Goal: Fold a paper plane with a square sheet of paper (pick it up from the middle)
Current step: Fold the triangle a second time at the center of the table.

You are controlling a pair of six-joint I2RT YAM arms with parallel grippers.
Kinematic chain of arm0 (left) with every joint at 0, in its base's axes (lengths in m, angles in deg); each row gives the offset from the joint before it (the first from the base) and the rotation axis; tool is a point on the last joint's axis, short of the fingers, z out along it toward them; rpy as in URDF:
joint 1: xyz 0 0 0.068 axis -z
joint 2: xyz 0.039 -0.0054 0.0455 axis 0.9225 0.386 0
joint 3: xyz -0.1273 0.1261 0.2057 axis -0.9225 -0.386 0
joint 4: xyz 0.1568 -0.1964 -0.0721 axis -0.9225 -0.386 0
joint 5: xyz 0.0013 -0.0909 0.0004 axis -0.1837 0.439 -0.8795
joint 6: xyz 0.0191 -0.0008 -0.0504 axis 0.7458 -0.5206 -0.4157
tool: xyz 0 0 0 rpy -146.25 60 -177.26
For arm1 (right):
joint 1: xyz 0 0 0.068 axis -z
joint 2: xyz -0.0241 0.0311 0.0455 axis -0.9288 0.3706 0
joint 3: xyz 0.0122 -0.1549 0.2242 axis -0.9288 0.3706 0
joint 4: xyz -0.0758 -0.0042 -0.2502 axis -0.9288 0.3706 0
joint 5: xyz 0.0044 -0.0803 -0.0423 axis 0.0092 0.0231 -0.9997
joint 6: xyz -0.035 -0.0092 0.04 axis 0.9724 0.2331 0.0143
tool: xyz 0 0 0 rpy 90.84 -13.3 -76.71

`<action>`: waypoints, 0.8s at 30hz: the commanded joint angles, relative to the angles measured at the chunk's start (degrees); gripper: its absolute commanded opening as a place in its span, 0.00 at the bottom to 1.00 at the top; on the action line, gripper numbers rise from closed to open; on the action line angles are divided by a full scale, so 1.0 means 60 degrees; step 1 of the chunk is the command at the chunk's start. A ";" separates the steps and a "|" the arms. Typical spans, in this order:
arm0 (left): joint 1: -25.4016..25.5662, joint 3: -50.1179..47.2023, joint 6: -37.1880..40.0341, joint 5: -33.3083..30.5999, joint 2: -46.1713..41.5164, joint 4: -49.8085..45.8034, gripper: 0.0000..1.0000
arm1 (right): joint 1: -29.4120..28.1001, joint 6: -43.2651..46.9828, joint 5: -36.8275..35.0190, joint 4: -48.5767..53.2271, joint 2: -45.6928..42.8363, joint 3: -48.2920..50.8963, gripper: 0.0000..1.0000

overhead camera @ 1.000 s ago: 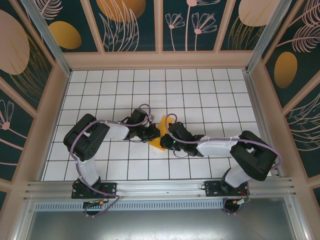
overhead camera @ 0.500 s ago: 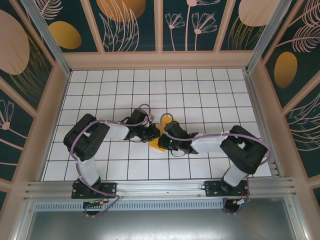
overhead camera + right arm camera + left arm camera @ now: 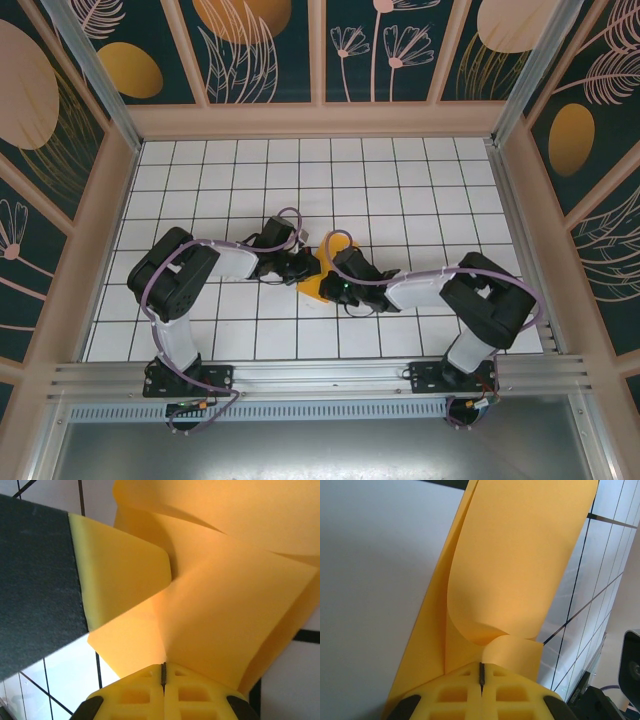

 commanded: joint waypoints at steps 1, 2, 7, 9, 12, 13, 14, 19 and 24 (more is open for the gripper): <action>0.0004 0.0020 0.0265 -0.0331 0.0340 -0.0635 0.00 | -0.0096 -0.0170 0.0168 0.0552 -0.0599 0.0217 0.00; 0.0003 0.0021 0.0266 -0.0341 0.0360 -0.0629 0.00 | -0.0109 -0.0193 0.0206 0.0547 -0.0675 0.0231 0.00; 0.0001 0.0019 0.0266 -0.0328 0.0358 -0.0602 0.00 | -0.0153 -0.0523 0.0416 0.0428 -0.0300 0.0647 0.00; 0.0005 0.0016 0.0271 -0.0340 0.0361 -0.0616 0.00 | -0.0215 -0.0666 0.0576 0.0319 -0.0152 0.0842 0.00; 0.0006 0.0013 0.0280 -0.0348 0.0374 -0.0616 0.00 | -0.0467 -0.0672 0.0444 0.0729 -0.0084 0.0793 0.00; 0.0010 0.0017 0.0279 -0.0341 0.0381 -0.0610 0.00 | -0.0515 -0.0660 0.0445 0.0865 -0.0101 0.0761 0.00; 0.0011 0.0028 0.0269 -0.0347 0.0377 -0.0617 0.00 | -0.0560 -0.0637 0.0452 0.0997 -0.0128 0.0720 0.00; 0.0003 0.0011 0.0278 -0.0349 0.0370 -0.0617 0.00 | -0.0662 -0.0523 0.0465 0.1292 -0.0548 0.0548 0.00; 0.0004 -0.0027 0.0277 -0.0363 0.0360 -0.0605 0.00 | -0.0660 -0.0622 0.0285 0.1564 -0.1065 0.0553 0.00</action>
